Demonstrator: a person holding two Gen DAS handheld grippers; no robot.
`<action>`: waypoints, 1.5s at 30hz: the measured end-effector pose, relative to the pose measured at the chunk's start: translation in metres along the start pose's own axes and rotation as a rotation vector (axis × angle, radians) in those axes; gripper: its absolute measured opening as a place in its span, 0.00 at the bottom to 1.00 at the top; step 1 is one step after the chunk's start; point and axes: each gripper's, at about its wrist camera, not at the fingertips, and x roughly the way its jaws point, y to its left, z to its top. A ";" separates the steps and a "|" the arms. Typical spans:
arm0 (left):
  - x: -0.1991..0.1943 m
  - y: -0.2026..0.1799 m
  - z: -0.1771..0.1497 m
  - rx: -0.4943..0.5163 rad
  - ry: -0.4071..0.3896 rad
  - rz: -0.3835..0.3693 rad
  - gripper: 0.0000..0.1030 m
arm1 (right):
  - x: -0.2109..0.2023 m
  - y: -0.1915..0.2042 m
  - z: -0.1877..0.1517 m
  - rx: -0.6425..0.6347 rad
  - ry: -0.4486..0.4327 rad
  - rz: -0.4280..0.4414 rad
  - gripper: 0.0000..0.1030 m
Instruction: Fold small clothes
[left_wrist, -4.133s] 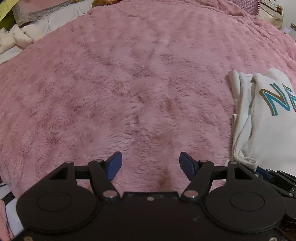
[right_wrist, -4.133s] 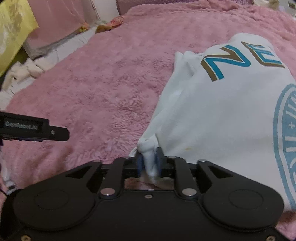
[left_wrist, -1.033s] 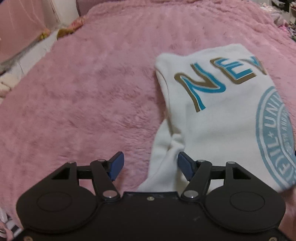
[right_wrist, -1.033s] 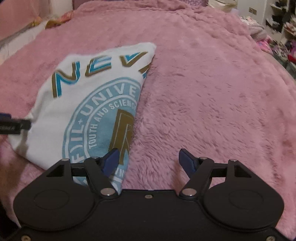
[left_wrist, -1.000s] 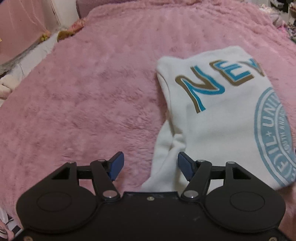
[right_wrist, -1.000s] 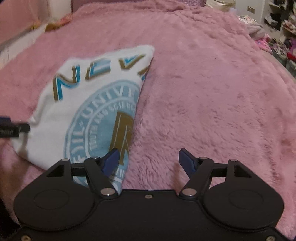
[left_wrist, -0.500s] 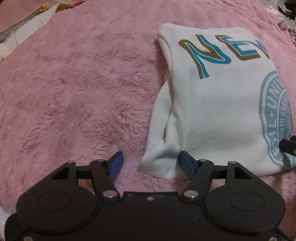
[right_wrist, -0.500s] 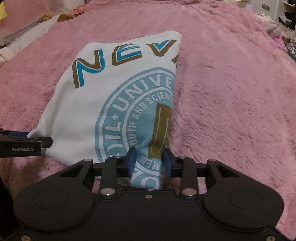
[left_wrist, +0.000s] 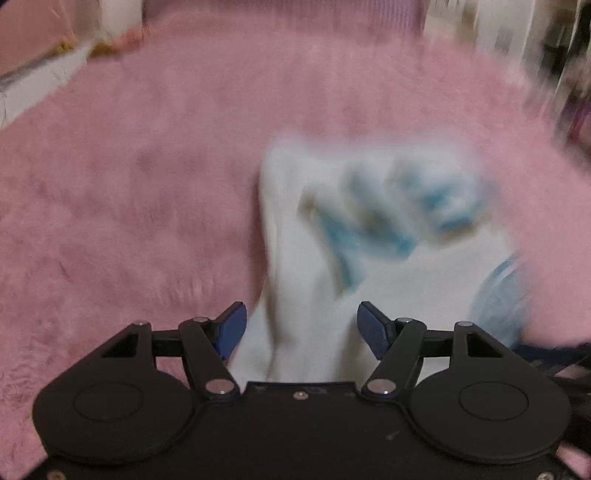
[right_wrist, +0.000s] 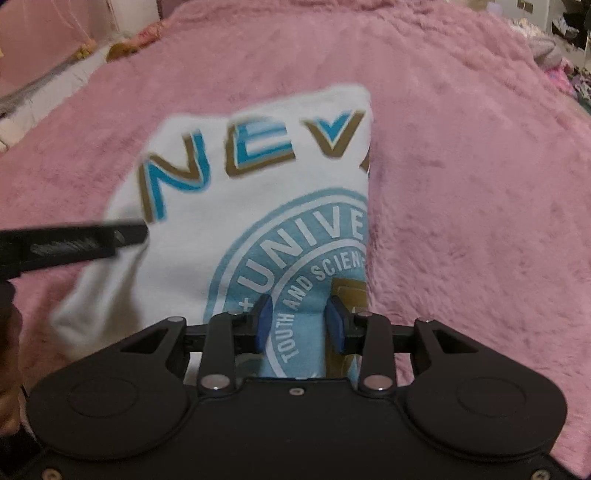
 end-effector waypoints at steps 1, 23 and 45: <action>0.013 0.001 -0.002 -0.003 0.021 -0.008 0.74 | 0.006 0.000 -0.003 -0.003 0.009 -0.005 0.30; 0.000 0.006 0.038 0.055 -0.105 0.199 0.76 | 0.019 -0.007 0.057 -0.023 -0.070 -0.053 0.30; 0.092 0.015 0.109 0.075 -0.137 0.229 0.79 | 0.084 -0.031 0.136 0.006 -0.127 -0.137 0.33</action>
